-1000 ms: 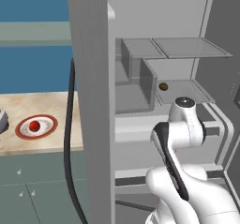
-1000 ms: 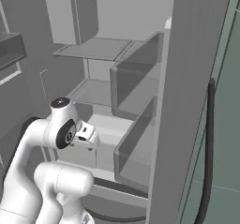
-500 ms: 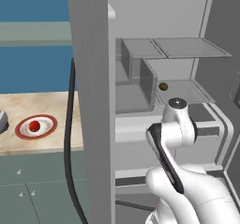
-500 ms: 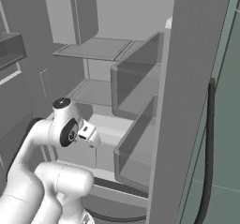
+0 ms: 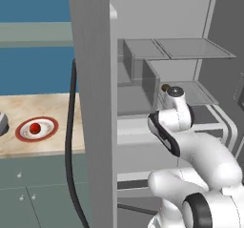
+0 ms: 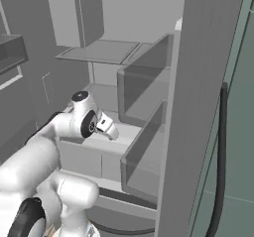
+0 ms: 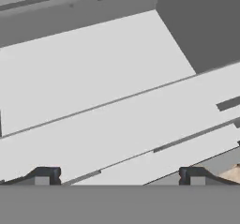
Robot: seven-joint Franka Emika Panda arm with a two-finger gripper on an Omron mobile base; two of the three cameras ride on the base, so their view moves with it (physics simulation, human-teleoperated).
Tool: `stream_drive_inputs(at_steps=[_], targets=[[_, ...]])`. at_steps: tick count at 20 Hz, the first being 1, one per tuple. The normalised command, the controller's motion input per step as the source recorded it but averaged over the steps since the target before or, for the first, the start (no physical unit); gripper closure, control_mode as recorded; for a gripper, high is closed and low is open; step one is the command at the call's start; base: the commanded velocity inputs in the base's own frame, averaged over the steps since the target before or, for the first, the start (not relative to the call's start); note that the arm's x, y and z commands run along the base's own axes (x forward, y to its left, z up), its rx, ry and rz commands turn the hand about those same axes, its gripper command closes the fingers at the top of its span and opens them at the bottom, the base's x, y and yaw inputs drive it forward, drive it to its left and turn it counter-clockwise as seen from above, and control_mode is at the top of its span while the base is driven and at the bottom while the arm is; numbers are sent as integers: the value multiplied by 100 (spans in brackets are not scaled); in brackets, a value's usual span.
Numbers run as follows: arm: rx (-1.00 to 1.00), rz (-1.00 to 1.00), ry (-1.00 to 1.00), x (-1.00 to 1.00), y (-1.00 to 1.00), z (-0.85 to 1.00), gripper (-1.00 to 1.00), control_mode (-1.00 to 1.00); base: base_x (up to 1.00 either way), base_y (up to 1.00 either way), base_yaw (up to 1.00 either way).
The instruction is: Pick the apple and kiwi from the fridge and place them on the plate next to the blender to make a fruit smoothie.
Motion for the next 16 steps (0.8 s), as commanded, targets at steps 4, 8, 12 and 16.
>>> stream_drive_inputs(at_steps=[4,8,12,16], targets=[[0,7,0,43,-55,82,-100,-100,0,0,0],[0,16,0,37,-69,24,-100,-100,0,0,0],[1,24,-15,32,-66,-1,-100,-100,0,0,0],[-2,23,-17,52,-30,0,-100,-100,0,0,0]])
